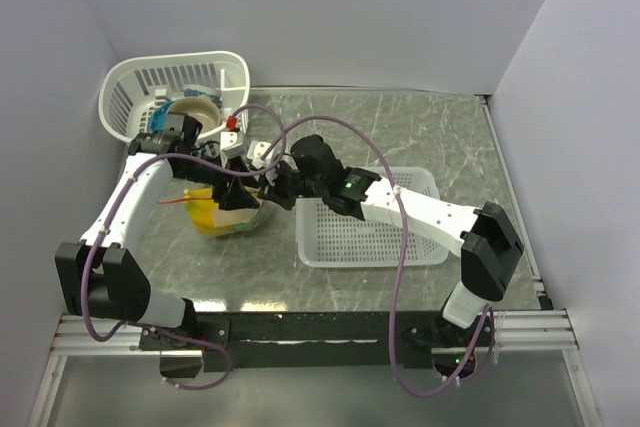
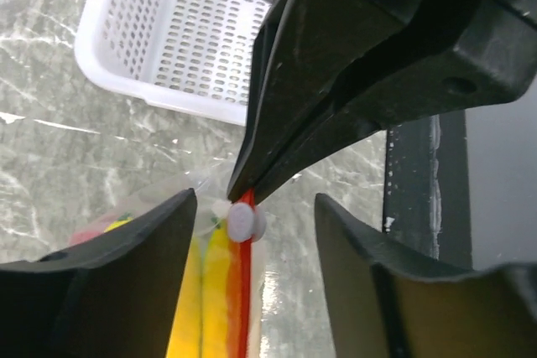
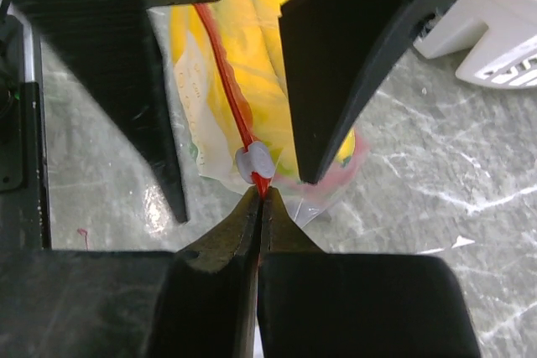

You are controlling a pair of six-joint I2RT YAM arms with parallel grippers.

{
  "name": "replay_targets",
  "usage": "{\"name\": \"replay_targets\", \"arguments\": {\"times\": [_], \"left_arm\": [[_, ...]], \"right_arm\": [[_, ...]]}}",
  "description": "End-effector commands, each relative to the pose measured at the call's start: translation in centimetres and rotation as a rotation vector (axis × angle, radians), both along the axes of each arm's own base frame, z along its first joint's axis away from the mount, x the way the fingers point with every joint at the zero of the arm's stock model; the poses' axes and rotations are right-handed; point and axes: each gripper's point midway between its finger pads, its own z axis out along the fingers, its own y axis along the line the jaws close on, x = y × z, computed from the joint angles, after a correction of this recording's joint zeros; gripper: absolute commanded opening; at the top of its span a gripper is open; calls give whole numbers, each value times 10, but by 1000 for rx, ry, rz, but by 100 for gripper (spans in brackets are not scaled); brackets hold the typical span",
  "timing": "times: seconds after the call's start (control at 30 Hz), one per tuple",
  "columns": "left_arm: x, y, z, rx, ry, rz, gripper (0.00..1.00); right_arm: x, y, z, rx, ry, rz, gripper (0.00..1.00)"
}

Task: Open the zip-top bag and remove the fake food

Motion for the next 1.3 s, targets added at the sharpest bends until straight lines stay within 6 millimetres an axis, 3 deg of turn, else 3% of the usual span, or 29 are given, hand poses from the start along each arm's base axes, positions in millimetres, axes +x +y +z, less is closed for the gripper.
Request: {"name": "replay_targets", "arguments": {"times": [0.0,0.07,0.1,0.23,0.53,0.77,0.83,0.87,1.27], "left_arm": [[10,3,-6,63,-77,9,60],[12,4,-8,74,-94,20,54],[13,6,-8,88,-109,26,45],[17,7,-8,102,-119,20,29],[13,1,-1,64,-111,2,23],[4,-4,4,32,-77,-26,32],[4,-4,5,32,-88,-43,22],[5,-4,5,40,-88,-46,10],[5,27,3,116,-131,10,4]], "right_arm": [[4,5,61,130,-94,12,0],[4,5,60,129,-95,10,0],[5,4,61,131,-96,9,0],[5,3,60,131,-90,7,0],[3,5,59,135,-73,19,0],[3,7,59,141,-60,23,0],[3,6,60,144,-64,21,0],[6,5,61,143,-66,14,0],[37,-21,64,163,-64,-77,0]]}}
